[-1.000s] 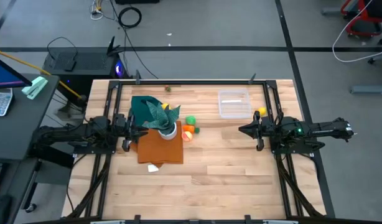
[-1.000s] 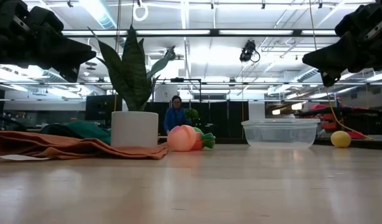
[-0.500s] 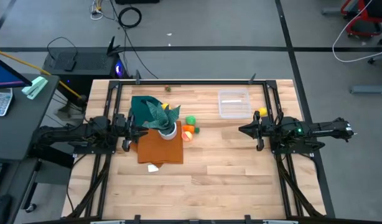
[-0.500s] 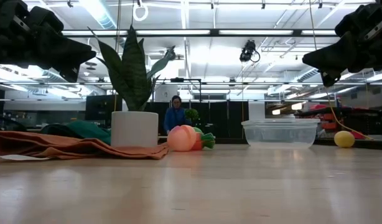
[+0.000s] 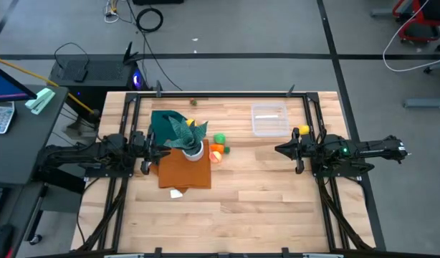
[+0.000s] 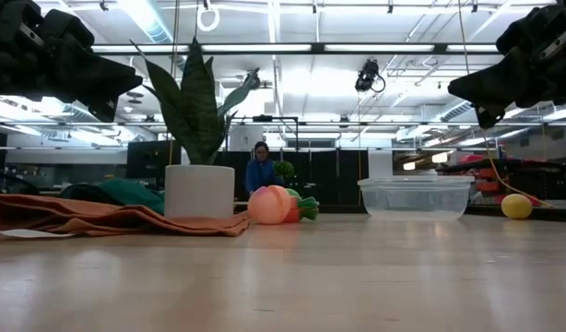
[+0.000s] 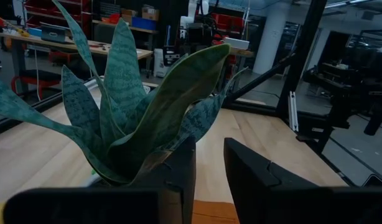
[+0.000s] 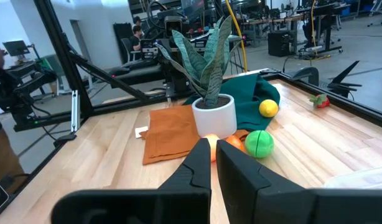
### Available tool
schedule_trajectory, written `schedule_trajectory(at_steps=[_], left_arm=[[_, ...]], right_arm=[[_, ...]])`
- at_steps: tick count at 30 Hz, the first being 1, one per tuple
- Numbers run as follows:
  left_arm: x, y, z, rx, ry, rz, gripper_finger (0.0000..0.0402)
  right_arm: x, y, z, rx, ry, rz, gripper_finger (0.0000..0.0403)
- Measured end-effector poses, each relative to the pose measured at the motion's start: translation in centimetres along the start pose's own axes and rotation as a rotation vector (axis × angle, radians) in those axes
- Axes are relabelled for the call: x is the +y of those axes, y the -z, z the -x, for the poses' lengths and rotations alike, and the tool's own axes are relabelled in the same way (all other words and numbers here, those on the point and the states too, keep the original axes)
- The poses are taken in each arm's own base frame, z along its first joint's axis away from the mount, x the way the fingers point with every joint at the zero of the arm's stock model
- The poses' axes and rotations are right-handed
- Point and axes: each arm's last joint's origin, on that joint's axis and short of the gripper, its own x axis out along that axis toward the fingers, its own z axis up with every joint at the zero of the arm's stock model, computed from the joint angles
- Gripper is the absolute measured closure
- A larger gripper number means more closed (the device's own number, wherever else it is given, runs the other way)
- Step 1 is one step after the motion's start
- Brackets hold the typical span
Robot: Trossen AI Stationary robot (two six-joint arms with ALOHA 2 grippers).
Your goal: Pick and placing Produce into tupperware
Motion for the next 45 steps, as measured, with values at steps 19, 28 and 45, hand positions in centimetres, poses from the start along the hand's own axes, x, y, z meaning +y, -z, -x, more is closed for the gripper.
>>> schedule_trajectory(at_steps=[19,28,45], left_arm=[[0.01,0.01,0.00,0.001,-0.001,0.000,0.0312],[0.00,0.01,0.00,0.000,0.000,0.000,0.0320],[0.01,0.01,0.00,0.000,-0.001,0.000,0.0319]], right_arm=[[0.00,0.00,0.00,0.000,0.000,0.000,0.0402],[0.00,0.00,0.00,0.000,0.000,0.000,0.0402],[0.00,0.00,0.00,0.000,0.000,0.000,0.0402]])
